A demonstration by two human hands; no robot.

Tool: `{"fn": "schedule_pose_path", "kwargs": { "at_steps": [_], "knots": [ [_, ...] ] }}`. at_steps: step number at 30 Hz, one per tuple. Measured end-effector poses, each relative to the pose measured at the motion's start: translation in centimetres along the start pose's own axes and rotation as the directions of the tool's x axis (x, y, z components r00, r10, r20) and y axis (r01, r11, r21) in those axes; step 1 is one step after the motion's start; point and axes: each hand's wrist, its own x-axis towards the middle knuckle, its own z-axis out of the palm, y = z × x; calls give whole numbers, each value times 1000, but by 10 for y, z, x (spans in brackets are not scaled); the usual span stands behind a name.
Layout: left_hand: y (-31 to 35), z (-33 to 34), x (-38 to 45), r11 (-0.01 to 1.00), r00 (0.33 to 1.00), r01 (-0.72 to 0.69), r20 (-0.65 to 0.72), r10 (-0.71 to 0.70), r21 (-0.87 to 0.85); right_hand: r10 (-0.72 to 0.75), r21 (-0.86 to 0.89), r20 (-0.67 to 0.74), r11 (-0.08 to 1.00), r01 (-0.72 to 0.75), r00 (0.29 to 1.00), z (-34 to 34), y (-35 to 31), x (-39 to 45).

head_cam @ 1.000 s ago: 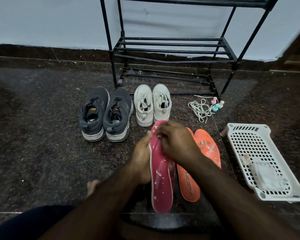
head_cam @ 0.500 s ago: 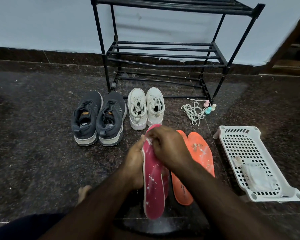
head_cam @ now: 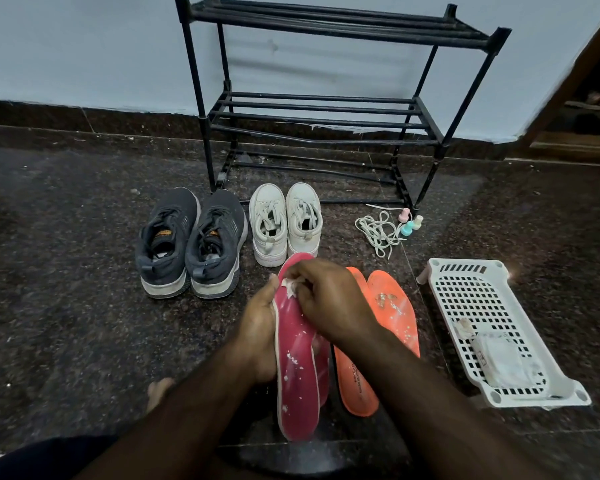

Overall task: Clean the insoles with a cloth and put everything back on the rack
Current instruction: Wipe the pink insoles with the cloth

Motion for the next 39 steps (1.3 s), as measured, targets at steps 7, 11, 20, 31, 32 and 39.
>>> {"fn": "schedule_pose_path", "kwargs": {
  "at_steps": [7,11,20,31,32,39],
  "knots": [
    [-1,5,-5,999,999,24,-22,-23,43,90,4,-20,996,-90,996,2,3,0],
    [5,-1,-4,1000,1000,20,-18,-21,-2,24,114,48,993,-29,999,4,-8,-3],
    [0,2,-2,998,999,32,17,-33,56,131,61,-4,990,-131,991,3,1,-1],
    [5,-6,2,998,998,60,17,-60,25,107,58,19,992,-108,994,3,-6,-3],
    [6,-7,2,998,998,62,30,-63,14,95,93,71,991,-101,993,5,-11,-7],
    [8,-5,1,997,999,23,31,-25,70,140,47,-73,989,-137,987,-2,-6,1]
  ]
}}
